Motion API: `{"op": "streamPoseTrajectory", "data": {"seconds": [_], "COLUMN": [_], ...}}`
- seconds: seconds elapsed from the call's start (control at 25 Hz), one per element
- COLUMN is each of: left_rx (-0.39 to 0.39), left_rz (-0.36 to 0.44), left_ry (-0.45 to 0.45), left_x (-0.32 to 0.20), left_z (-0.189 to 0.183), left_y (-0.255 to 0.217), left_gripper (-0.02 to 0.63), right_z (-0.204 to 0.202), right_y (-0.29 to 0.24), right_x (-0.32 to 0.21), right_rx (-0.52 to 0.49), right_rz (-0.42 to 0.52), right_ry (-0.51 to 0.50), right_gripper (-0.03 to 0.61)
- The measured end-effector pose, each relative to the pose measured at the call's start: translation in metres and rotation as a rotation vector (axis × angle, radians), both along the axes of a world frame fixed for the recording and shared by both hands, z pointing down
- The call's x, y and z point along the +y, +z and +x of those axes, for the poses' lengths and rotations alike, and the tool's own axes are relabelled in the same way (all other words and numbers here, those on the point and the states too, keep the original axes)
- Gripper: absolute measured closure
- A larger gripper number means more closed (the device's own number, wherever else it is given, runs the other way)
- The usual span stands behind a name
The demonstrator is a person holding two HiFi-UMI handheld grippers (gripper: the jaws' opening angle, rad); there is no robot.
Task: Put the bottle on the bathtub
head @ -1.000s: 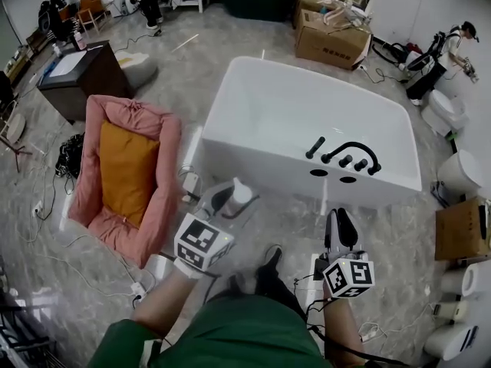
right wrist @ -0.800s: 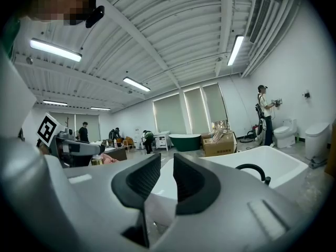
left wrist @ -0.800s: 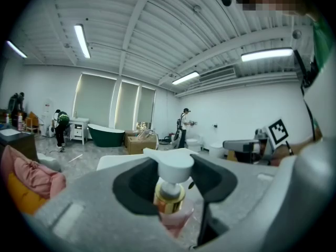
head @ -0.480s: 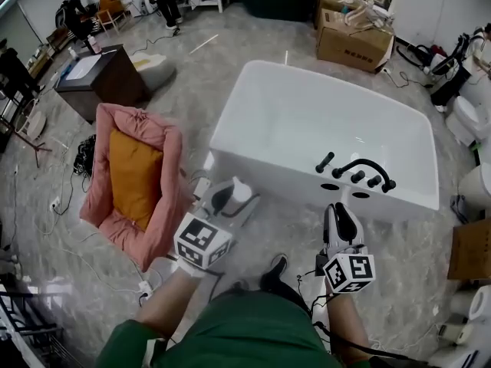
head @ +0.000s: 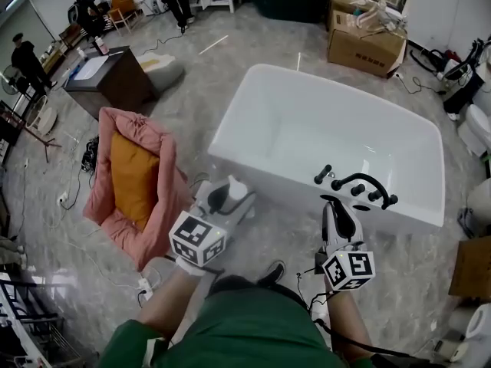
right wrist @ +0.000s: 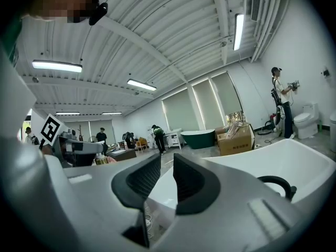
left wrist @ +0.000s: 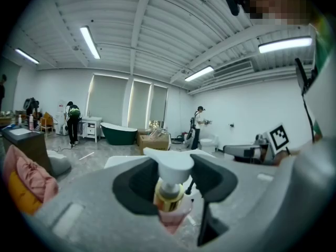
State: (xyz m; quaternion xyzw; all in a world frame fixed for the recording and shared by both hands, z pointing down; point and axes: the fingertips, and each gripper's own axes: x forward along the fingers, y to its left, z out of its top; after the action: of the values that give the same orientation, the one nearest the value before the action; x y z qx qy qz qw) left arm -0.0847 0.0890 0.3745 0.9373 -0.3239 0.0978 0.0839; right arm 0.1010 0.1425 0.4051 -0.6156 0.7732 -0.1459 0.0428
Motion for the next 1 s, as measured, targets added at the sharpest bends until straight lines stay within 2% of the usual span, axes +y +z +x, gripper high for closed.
{"op": "streamPoseTrajectory", "data": {"seconds": [0.28, 0.56, 1.0], "left_rx": [-0.001, 0.011, 0.036], "left_rz": [-0.011, -0.023, -0.077], "left_ry": [-0.010, 0.026, 0.173], "left_x": [-0.018, -0.052, -0.140], "left_z": [0.017, 0.020, 0.039], "left_y": [0.005, 0.015, 0.039], "left_gripper": [0.428, 0.428, 0.426], "right_z": [0.015, 0.016, 0.021], "right_y": [0.005, 0.014, 0.017], "right_x": [-0.022, -0.050, -0.126], "right_rx": [-0.009, 0.001, 0.038], "right_rz": [-0.011, -0.032, -0.073], "right_ry": [-0.022, 0.006, 0.122], "right_gripper": [0.518, 0.520, 0.520]}}
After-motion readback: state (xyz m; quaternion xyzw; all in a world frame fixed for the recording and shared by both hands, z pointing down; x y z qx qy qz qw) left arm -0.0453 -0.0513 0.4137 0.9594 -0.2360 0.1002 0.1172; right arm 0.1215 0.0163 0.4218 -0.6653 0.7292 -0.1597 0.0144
